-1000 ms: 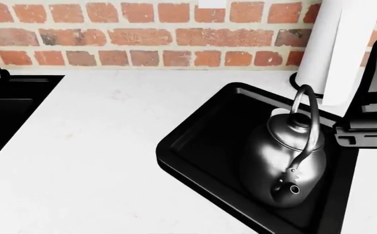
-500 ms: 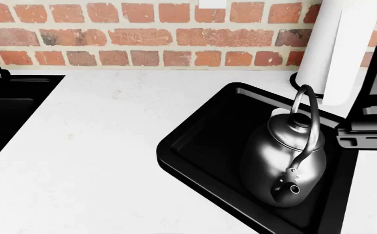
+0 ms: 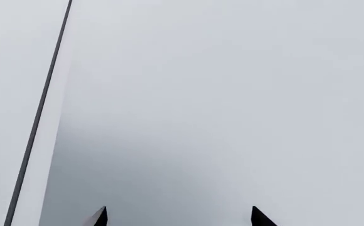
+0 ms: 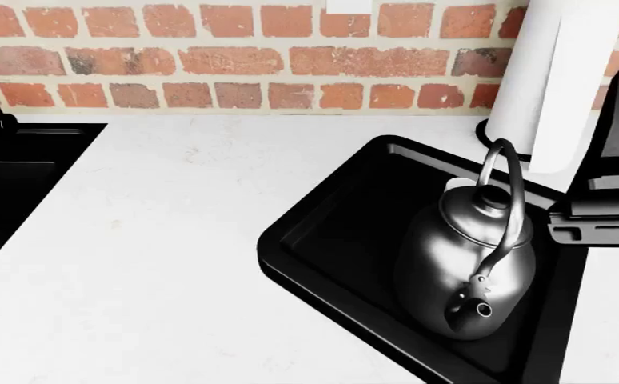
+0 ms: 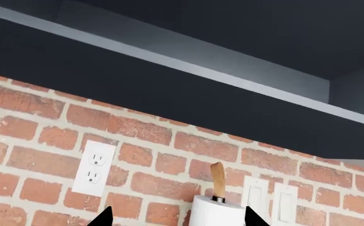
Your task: Pick the kettle from the counter and place it on the tray. Then pick the mug from the cabinet and place it on the tray. Then close the cabinet doors.
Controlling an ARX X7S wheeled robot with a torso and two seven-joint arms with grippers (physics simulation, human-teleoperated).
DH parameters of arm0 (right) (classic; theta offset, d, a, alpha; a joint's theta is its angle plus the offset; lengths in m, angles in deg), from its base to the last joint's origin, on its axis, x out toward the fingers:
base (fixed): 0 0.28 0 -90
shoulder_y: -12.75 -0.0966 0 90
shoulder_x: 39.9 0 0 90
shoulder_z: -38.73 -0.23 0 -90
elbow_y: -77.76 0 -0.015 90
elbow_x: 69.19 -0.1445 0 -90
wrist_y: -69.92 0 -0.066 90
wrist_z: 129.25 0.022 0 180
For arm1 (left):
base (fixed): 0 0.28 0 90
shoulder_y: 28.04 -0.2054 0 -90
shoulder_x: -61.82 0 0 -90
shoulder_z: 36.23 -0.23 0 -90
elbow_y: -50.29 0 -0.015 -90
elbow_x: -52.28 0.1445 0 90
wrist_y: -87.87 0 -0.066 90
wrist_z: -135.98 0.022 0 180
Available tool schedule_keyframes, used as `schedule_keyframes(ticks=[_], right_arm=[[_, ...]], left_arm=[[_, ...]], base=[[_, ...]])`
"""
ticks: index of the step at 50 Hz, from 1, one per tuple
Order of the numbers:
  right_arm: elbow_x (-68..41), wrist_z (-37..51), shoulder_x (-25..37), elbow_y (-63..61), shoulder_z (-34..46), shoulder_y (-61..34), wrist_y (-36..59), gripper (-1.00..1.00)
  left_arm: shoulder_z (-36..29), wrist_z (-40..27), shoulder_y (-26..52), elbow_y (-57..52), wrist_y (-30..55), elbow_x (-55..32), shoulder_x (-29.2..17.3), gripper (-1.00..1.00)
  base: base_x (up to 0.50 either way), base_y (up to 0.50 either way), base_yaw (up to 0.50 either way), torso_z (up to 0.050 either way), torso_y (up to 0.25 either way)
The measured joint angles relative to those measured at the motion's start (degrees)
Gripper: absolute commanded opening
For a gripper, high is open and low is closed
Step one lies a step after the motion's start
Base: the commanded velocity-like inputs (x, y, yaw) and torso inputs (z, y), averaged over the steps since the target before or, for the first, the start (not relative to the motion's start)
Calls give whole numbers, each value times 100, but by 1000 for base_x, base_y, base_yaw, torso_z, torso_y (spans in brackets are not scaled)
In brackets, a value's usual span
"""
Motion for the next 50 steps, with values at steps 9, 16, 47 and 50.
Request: schedule_keyframes(ticks=[9,16,47,50], right_arm=[[9,8,-25,1,10,1,23,100],[7,15,-44,3,8,4,41,100],[11,23,-80,4,-49,13,142,100],[19,30,-85,5,-42,15,143,100]], left_arm=[[-270,69,-83,245,-584,365,41,100],[-504,76,-115,349,-801,678,65,100],[-1768,51,-196,-334,1523,1782,301,100],[-1928,-17,-196,-483,1775,1993,348,100]], base=[[0,0,0,0,0],[0,0,0,0,0],[0,0,0,0,0],[0,0,0,0,0]])
